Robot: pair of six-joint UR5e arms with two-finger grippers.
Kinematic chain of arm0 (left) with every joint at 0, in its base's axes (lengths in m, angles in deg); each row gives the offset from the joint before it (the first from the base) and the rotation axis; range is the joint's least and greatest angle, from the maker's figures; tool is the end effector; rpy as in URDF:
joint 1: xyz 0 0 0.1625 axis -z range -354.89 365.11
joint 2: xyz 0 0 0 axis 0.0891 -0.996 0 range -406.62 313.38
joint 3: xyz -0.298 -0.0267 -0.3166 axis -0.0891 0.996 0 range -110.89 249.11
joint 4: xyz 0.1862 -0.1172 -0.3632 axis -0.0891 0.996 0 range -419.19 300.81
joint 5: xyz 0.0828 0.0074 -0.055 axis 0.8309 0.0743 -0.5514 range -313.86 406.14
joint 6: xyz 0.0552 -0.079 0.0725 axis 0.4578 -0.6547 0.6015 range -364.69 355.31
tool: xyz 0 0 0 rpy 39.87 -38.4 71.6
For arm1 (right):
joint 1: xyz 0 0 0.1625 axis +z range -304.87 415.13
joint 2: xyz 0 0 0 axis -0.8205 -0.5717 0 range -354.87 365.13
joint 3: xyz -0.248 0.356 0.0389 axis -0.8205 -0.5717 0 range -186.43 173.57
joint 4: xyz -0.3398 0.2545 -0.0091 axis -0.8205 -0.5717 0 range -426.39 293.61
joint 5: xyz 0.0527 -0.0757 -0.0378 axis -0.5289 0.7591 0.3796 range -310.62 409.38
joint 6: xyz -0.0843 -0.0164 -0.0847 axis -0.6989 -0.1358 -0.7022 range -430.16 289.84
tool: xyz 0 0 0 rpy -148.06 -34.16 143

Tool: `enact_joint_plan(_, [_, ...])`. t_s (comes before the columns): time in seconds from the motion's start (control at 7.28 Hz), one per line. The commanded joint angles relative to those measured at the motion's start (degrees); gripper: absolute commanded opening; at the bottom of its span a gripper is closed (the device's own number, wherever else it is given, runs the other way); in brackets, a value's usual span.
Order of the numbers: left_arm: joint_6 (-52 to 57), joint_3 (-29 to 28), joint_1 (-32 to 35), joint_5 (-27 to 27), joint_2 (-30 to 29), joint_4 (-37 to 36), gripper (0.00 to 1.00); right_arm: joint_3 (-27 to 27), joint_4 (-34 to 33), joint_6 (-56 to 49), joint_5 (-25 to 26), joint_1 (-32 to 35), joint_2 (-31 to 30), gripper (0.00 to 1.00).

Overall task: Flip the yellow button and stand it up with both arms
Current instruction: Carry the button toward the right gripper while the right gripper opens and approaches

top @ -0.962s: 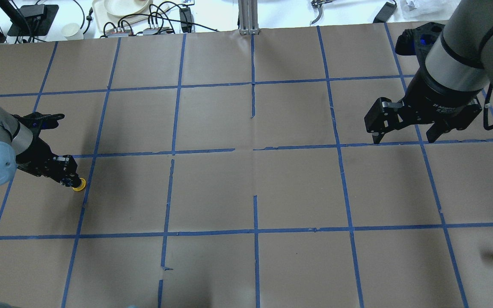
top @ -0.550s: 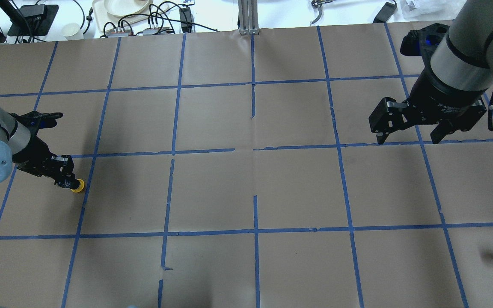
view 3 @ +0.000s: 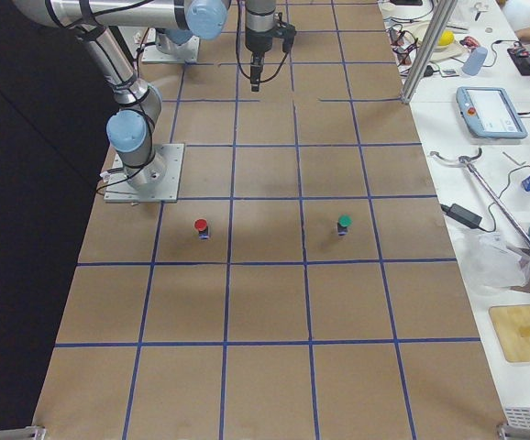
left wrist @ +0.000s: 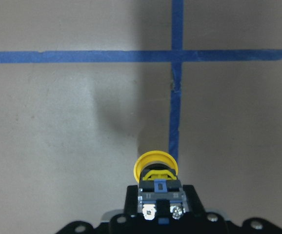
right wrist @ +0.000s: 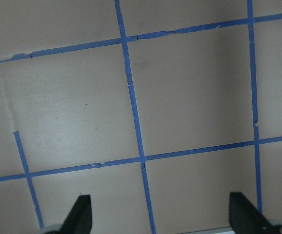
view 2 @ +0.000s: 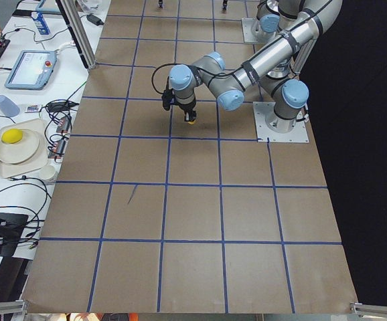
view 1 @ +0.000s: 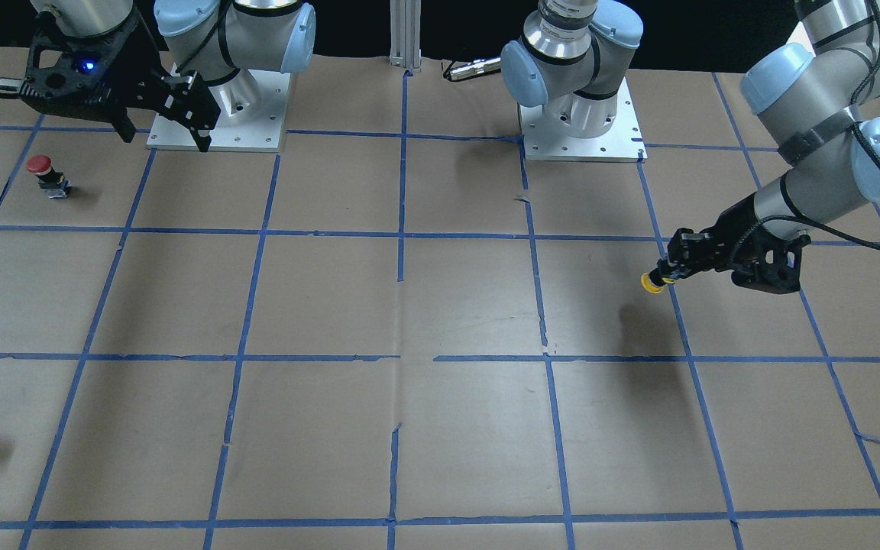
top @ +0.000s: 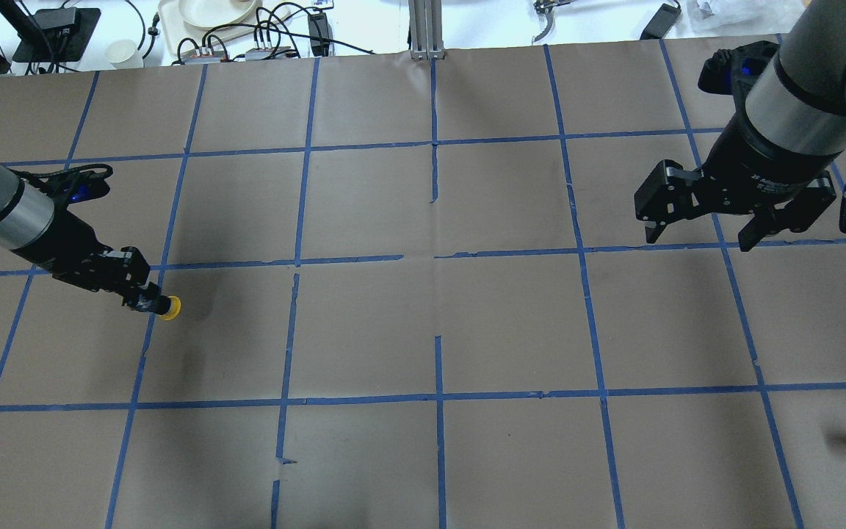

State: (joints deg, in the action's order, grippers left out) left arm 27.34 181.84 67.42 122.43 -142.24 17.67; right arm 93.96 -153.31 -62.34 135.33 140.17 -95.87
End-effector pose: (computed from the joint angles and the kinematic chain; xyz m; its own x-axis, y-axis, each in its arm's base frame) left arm 0.0718 -0.4851 0.2653 -0.9426 0.0237 0.3330 0.0607 0.9930 0.1011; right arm 0.1054 -0.4252 0.4699 -0.9725 0.2239 -0.0639 0.2208 0.9739 0.0524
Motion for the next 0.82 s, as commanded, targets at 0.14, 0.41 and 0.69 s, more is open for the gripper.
enact_joint_plan(0.14, [-0.65, 0.65, 8.26, -26.27, 0.44, 10.11, 0.16, -0.19, -0.71, 26.83, -19.64, -0.13, 1.15, 1.00])
enact_joint_plan(0.41, [-0.91, 2.13, 13.34, -42.98, 1.66, 12.88, 0.16, -0.02, -0.62, 36.70, -29.48, -1.53, 2.99, 1.00])
enact_joint_plan(0.69, [-4.76, 2.93, 17.66, -55.30, 0.18, 12.26, 0.13, 1.12, 0.34, 38.75, -33.91, -2.77, 3.17, 1.00])
